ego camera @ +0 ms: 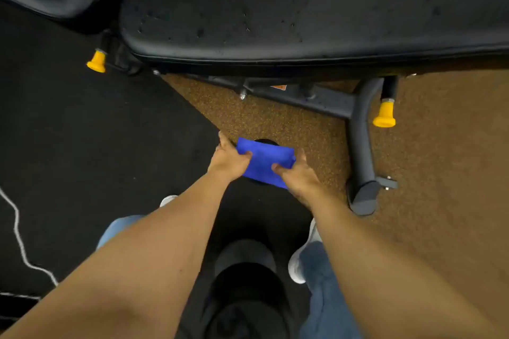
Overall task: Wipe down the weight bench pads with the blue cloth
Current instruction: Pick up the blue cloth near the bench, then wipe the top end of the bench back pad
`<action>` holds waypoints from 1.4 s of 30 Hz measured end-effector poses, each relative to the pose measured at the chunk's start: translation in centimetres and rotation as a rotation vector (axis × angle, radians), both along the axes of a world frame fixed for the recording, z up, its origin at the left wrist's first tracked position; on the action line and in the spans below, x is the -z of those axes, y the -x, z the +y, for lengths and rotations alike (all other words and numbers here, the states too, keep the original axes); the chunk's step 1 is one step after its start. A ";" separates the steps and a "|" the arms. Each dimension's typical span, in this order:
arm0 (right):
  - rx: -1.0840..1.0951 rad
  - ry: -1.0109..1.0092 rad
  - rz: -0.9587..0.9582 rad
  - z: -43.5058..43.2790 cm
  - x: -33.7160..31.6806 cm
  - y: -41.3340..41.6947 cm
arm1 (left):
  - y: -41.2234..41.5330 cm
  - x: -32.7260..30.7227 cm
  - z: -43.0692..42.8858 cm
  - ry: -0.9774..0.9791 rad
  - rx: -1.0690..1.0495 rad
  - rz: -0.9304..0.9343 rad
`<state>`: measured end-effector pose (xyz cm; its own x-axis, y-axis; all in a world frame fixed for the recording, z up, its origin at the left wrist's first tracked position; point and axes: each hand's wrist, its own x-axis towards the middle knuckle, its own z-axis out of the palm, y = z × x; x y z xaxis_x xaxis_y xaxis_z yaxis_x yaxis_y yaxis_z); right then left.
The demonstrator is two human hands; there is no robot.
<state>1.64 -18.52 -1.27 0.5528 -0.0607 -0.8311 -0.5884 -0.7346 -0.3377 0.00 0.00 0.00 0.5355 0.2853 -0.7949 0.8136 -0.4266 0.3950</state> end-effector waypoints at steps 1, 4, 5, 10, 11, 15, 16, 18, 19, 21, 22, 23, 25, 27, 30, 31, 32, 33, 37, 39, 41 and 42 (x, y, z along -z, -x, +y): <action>0.033 -0.010 -0.027 0.3 0.7 0.2 | -0.1 0.9 0.1 0.013 -0.014 0.028; 0.108 0.003 -0.083 0.5 2.7 -0.1 | -0.6 2.5 0.4 0.034 -0.036 0.084; 0.123 0.019 -0.096 0.4 2.9 -0.3 | -0.8 2.4 0.3 0.013 -0.025 0.064; 0.104 -0.048 -0.189 -0.5 -2.4 -0.9 | -0.9 -2.9 0.2 0.106 -0.131 -0.023; 0.110 -0.079 -0.205 -1.0 -4.6 -1.0 | -1.0 -4.8 0.2 0.163 -0.176 -0.039; 0.121 -0.193 -0.281 -4.4 -16.4 -1.3 | -1.8 -15.8 -1.2 0.394 -0.170 -0.227; 0.115 -0.211 -0.311 -5.5 -19.4 -1.3 | -2.1 -19.0 -1.8 0.443 -0.138 -0.277; 0.103 -0.261 -0.364 -7.7 -25.4 -1.3 | -3.0 -25.0 -3.3 0.515 -0.045 -0.361; 0.105 -0.290 -0.394 -8.9 -28.3 -1.3 | -3.7 -27.9 -4.2 0.540 0.013 -0.390; 0.086 -0.320 -0.457 -10.8 -34.1 -2.1 | -5.7 -33.2 -6.3 0.574 0.139 -0.441; 0.067 -0.322 -0.494 -11.7 -36.8 -2.7 | -6.9 -35.5 -7.5 0.595 0.206 -0.464; 0.057 -0.315 -0.532 -12.9 -39.2 -3.5 | -8.3 -37.8 -8.9 0.618 0.276 -0.490; 0.051 -0.310 -0.598 -15.5 -43.5 -5.1 | -10.9 -42.2 -12.0 0.653 0.428 -0.537; 0.019 -0.334 -0.629 -18.0 -47.1 -6.7 | -13.3 -46.0 -15.3 0.668 0.577 -0.557; -0.019 -0.275 -0.637 -21.7 -50.2 -9.1 | -16.4 -48.7 -20.2 0.568 0.687 -0.658; -0.001 -0.229 -0.674 -23.3 -50.8 -9.7 | -17.3 -49.0 -22.1 0.521 0.653 -0.717; 0.028 -0.165 -0.722 -25.0 -51.2 -10.2 | -18.1 -49.0 -23.9 0.478 0.567 -0.769; 0.066 -0.080 -0.770 -26.6 -51.5 -10.5 | -18.8 -48.9 -25.6 0.430 0.462 -0.809; 0.210 0.179 -1.014 -32.9 -52.5 -10.6 | -20.6 -47.3 -30.2 0.095 0.500 -0.768; 0.264 0.234 -1.031 -35.8 -52.7 -10.8 | -21.1 -45.9 -31.9 0.015 0.683 -0.665; 0.245 0.325 -1.023 -38.3 -52.2 -11.4 | -21.7 -44.8 -33.5 0.014 0.753 -0.597; 0.213 0.374 -1.023 -39.3 -51.8 -11.9 | -22.0 -44.3 -34.4 0.024 0.775 -0.574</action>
